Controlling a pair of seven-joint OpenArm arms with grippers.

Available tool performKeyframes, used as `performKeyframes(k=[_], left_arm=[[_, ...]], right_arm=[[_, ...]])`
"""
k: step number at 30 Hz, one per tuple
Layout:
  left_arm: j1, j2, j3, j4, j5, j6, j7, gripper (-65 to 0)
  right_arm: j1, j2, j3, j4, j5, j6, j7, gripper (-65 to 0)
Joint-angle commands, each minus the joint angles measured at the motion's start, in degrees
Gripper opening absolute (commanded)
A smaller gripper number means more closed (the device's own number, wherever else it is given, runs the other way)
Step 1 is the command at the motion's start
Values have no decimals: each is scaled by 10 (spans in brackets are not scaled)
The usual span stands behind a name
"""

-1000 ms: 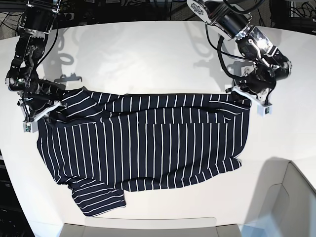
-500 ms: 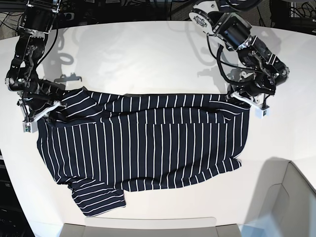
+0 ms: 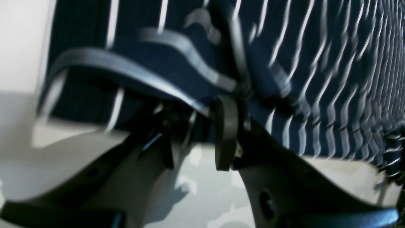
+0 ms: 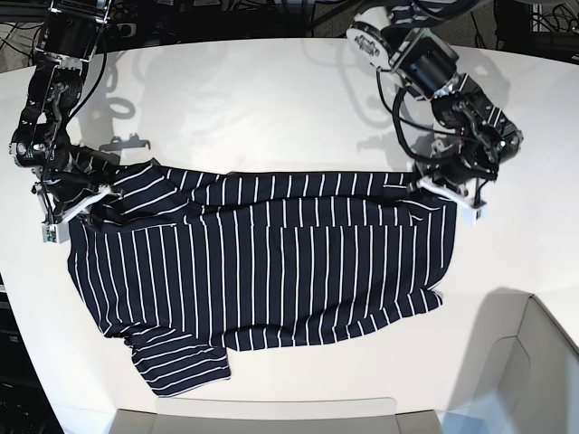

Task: Fold the T-shirt properly
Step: 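Hold the shirt edge with both grippers and drag it toward the hem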

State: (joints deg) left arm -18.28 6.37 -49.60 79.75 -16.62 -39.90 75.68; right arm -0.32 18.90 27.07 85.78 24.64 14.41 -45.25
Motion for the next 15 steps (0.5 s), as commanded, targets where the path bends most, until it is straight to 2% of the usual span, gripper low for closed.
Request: performKeyframes(k=[1,11,15], left_arm=[[-10,-9,2,2,-7,-1,-9,-463],[-29,-10,2,-5,-7,-1,-13,-469],[-35,-10,3,-6,-7,-1,-13,-557]], right_arm=[[11,12,2,11,6,2,11,-650],[10,13,5,11,6,2,11,-650],[11,13,4,11,6,2,11,-650]])
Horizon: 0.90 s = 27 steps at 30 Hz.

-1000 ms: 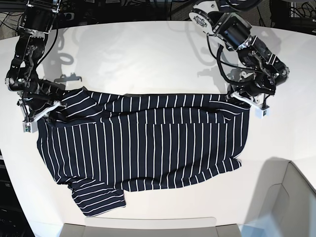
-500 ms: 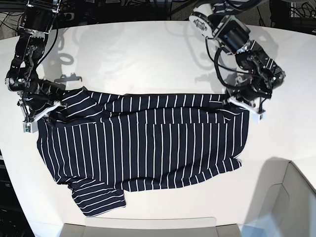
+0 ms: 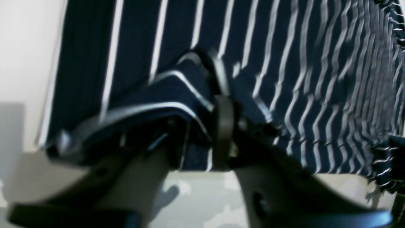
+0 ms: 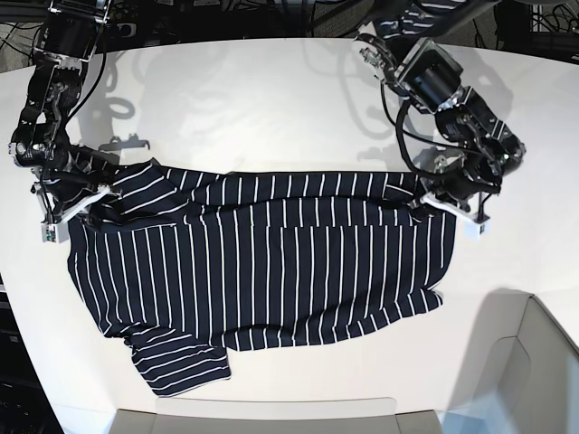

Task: Fold the T-shirt properly
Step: 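Hold the shirt edge with both grippers and drag it toward the hem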

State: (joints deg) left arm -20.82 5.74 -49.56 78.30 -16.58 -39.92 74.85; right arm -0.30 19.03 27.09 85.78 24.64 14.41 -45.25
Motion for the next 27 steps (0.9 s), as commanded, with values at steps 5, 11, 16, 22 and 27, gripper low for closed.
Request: performKeyframes(k=[5,11,16,22,27], left_arm=[[-9,-3,1,9,-8,-1,-5,-650],[-23,-3,-5,10,-8,-1,-5,-647],[-64,-2,-83,4,-8,-1,0,-640],[-88,-21,-97,-63,-8,-1,-2,-639],[-94,-24,-148,-112,-8,-1,-4,-595]], right_arm=[[11,11,5,11,6,2,11,-650],[24,12,6,10,6,2,13,-650],[39,12,6,10,5,2,12,-650],[52,12,1,9,5,2,12,-650],[72,12,0,-3,4,2,12,-650]])
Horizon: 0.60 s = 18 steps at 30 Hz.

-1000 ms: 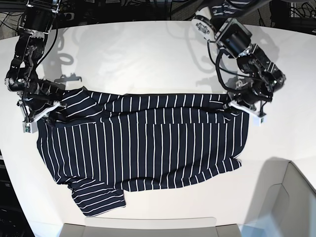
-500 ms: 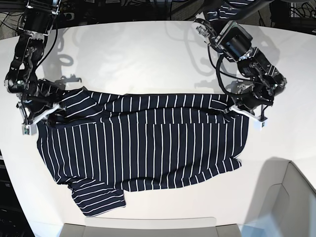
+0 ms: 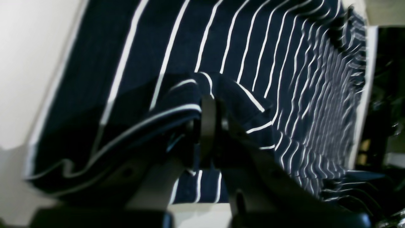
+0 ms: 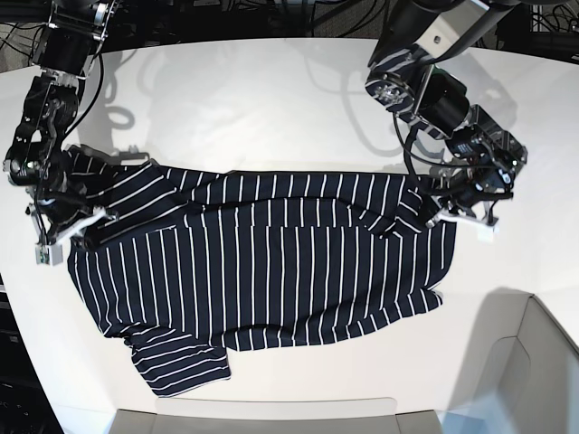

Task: Fold the T-shirt properly
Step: 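Hold the shirt edge with both grippers and drag it toward the hem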

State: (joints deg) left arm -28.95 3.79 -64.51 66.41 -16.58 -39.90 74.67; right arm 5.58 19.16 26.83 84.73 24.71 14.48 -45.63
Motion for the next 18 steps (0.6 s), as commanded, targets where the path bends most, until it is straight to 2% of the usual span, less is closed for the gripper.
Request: performKeyframes(k=[1,5,9,15,18], left_arm=[[-21,-4,-19,4,-8,-1,-3,-575],[-38,-4,-86,3,-8,-1,2,-501],[-43,-14,-104,3,-8,-1,3,-428],[-54,-16,-102,2,-9,-1,3,-422],[-57,-16,-103,2,-9,-1,-2,-421]], right_arm=[[21,11,3,-4,3,2,15,-650],[49,24,3,-52,3,2,15,-650],[68,37,2,-87,3,2,17,-650],[71,39,2,-91,3,2,17,-650],[72,41,-19,-91,3,2,18,-650]])
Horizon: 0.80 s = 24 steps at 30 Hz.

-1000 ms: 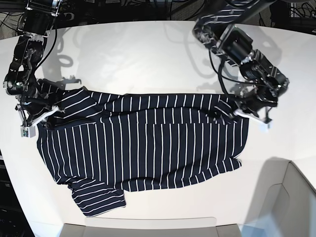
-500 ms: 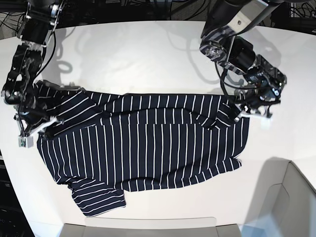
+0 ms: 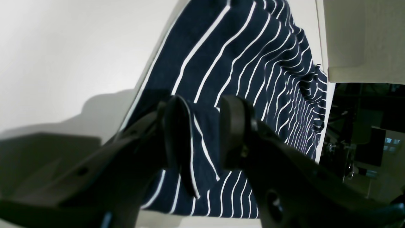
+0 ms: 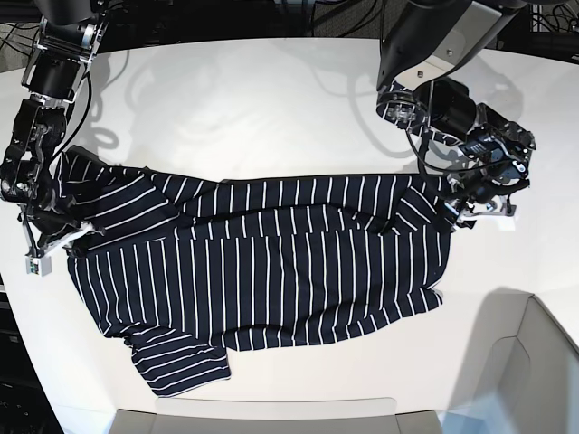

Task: Fold the T-shirt properly
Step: 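Hold the shirt edge with both grippers and drag it toward the hem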

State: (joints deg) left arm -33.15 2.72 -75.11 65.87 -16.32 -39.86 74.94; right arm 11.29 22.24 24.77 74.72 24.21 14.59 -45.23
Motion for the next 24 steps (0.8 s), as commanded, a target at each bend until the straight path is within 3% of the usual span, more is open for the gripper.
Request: performKeyframes(k=[1,7,10,14,24], left_arm=[[-22,-6,1,7,-11,-1,-5,-421],[-41,-21,-1,-14,-10,-1,-25,-421],[-41,-52,-1,-46,-11,-1,-49,-422],[-40,-72,-1,-77,-11,-1,-39,-424],[-35,-74,1,-75,-11,-1,-12,-424]], right_arm=[[15,11,-5,9,8,1,14,-650],[18,11,-9,9,8,1,14,-650],[19,11,-9,9,8,1,14,-650],[30,11,-9,8,8,1,14,-650],[105,11,-10,-99,8,1,15,-650]])
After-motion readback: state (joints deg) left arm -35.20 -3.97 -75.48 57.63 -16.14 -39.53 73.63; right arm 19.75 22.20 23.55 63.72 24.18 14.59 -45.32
